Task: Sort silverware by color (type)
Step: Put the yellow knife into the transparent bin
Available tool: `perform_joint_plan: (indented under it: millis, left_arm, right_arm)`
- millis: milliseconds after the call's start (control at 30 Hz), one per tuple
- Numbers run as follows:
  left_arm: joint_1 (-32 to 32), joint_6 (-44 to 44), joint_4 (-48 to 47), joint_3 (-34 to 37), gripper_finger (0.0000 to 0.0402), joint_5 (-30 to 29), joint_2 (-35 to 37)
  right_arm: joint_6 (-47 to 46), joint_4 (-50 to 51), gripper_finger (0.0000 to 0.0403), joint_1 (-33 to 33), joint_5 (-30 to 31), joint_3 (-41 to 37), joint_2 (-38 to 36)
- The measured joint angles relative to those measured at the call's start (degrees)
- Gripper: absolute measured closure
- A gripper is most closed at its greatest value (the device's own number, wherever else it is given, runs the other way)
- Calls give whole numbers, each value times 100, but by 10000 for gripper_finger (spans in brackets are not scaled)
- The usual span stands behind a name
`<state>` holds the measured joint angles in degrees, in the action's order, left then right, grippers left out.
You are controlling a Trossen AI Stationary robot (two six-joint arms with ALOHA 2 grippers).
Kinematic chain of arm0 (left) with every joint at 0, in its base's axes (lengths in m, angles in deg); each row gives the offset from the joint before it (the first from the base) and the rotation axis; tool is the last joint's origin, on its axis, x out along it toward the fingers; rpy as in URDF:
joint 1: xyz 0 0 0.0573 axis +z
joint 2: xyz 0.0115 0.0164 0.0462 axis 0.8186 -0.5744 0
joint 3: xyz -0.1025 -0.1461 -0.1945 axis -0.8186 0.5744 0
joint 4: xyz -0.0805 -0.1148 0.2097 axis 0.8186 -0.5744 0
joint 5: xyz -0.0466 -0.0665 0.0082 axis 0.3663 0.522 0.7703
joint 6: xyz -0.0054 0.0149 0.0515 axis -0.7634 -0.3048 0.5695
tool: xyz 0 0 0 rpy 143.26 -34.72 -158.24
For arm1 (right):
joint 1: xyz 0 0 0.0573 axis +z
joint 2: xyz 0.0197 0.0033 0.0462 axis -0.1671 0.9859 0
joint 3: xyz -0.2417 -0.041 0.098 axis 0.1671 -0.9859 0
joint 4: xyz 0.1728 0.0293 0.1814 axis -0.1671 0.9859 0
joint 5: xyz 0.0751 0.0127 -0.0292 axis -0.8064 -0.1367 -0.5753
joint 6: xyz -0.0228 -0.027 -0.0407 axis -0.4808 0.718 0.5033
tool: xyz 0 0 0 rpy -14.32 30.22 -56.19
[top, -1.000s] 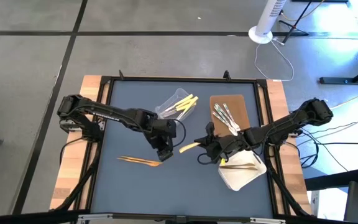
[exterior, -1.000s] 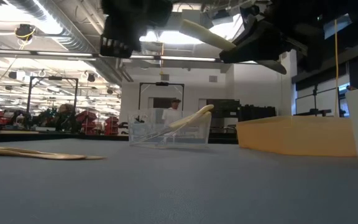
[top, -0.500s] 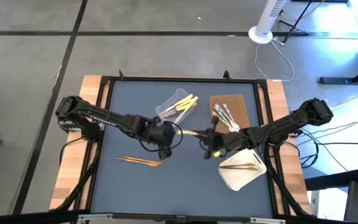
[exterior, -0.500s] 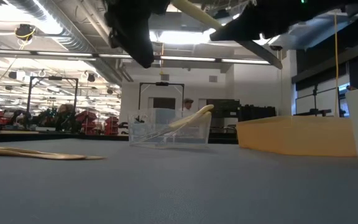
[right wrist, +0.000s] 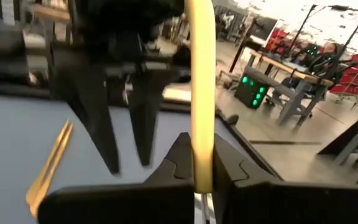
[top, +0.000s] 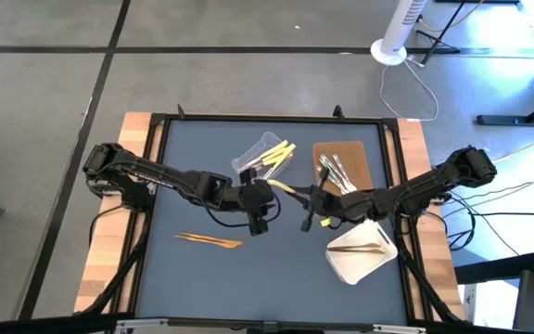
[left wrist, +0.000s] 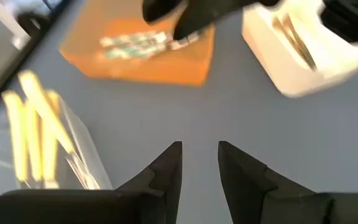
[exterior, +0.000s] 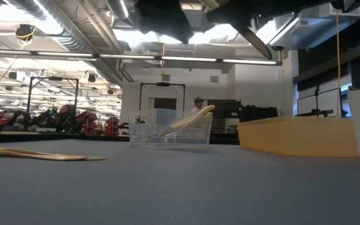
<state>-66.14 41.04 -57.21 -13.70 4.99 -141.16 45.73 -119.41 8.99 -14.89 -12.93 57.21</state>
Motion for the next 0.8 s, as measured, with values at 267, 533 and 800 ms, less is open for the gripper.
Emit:
perform_joint_plan:
  millis: [267, 533, 800]
  left_arm:
    - [20, 323, 299, -2, 305, -392, 355]
    - [-180, 745, 352, -2, 305, -462, 1193]
    - [-205, 1656, 1515, -4, 305, -350, 1419]
  right_arm:
    - [41, -542, 398, 11, -19, 0, -55]
    - [46, -554, 398, 11, -148, 2, -366]
    - [65, -1088, 398, 11, -1107, 2, -442]
